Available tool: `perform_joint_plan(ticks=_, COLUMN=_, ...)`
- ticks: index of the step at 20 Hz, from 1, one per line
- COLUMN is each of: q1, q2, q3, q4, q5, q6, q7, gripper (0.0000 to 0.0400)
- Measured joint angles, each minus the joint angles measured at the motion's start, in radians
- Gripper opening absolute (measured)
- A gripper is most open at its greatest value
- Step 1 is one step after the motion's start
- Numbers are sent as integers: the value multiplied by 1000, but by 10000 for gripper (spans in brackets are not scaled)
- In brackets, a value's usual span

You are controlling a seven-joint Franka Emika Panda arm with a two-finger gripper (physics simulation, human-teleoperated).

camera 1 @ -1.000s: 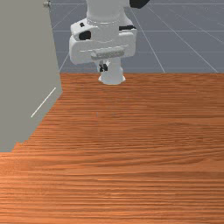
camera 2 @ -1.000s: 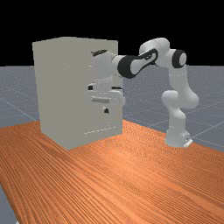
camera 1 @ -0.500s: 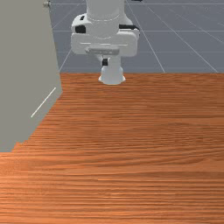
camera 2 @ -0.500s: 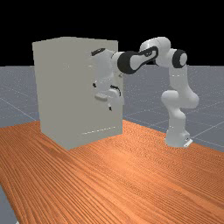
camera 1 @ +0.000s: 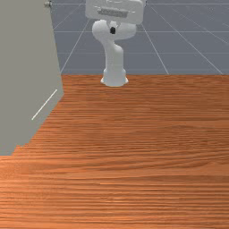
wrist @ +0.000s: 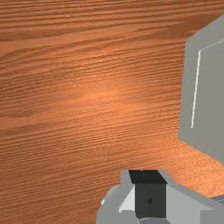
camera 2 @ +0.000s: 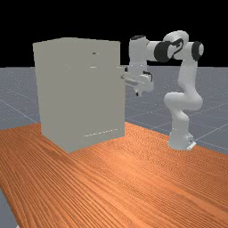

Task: Open the cabinet door

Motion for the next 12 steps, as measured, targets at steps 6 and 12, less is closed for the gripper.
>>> perform_joint_plan(ticks=6, q1=-30, q2=-307, q3=24, q4=-299, q5=-54, q6=-14, q7=52, gripper=0)
perform_joint_plan(ticks=12, q1=-53, q2=-625, q3=-18, q4=-631, q5=-9, q6=-130, q7=7, gripper=0)
